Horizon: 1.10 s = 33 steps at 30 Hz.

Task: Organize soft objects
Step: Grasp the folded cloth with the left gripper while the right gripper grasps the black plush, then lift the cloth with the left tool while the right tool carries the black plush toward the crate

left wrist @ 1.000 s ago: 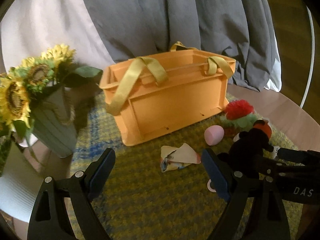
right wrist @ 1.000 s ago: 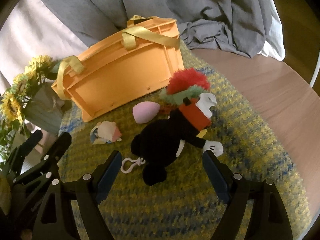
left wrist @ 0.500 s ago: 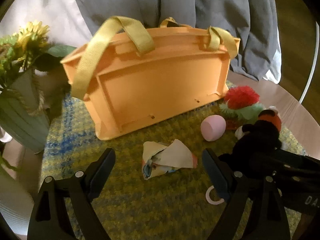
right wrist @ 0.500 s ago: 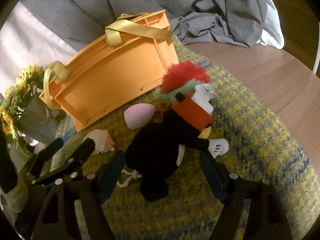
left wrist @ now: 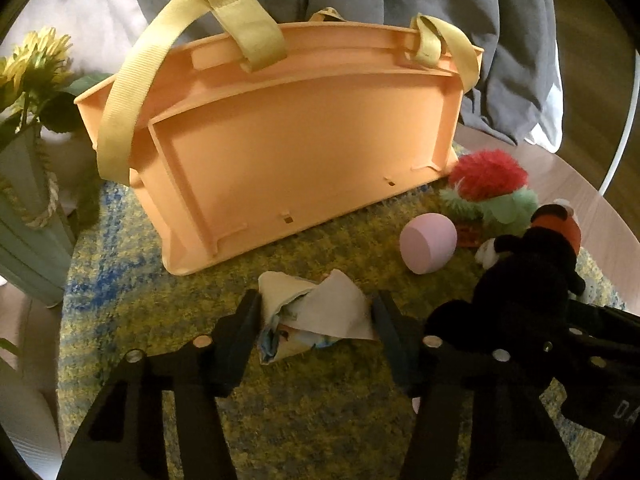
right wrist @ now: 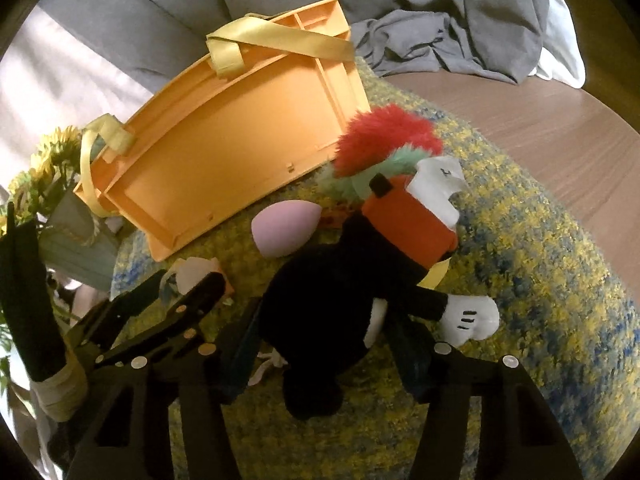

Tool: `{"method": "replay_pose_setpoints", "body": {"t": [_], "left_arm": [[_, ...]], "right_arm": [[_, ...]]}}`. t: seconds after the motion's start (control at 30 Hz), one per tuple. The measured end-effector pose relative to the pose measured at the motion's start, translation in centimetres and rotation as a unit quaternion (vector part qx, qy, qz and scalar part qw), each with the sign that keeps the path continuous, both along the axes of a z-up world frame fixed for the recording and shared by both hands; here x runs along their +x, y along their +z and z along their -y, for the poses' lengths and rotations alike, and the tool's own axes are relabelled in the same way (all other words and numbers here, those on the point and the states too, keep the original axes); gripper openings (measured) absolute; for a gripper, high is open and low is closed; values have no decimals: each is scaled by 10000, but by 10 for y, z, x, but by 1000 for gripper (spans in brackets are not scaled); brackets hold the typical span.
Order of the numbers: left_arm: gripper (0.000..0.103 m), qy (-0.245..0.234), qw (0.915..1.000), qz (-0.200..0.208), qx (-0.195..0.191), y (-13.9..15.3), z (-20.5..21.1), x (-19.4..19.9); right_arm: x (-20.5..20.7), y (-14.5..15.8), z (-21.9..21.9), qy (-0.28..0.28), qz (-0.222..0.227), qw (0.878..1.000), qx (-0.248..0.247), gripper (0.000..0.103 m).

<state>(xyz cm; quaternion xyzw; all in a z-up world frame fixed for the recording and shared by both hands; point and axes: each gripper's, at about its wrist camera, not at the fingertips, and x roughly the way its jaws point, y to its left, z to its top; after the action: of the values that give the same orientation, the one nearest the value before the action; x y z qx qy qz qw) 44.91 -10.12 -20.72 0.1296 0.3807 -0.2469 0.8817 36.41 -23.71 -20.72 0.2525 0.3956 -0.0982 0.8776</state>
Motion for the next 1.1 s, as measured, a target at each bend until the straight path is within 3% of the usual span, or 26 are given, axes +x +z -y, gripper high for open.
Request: {"method": "replay_pose_setpoints", "body": {"t": [0.2,0.7,0.87,1.1], "left_arm": [[37,53,9999,157,-7,6,-5,-6],[36,423,9985,328,-67,36,-26,-41],[36,566,9977,319,-207,49,-31,-53],[36,668,9949,684,-316,77,-33,-74]], "right_arm": [[-1,0,1,71,27,10000,-25,56],[-15,10,5,246,173,9995,-40,55],[-21,23,4,371,290,9988,-123,55],[-33,50,4,579,583,9961,-335,55]]}}
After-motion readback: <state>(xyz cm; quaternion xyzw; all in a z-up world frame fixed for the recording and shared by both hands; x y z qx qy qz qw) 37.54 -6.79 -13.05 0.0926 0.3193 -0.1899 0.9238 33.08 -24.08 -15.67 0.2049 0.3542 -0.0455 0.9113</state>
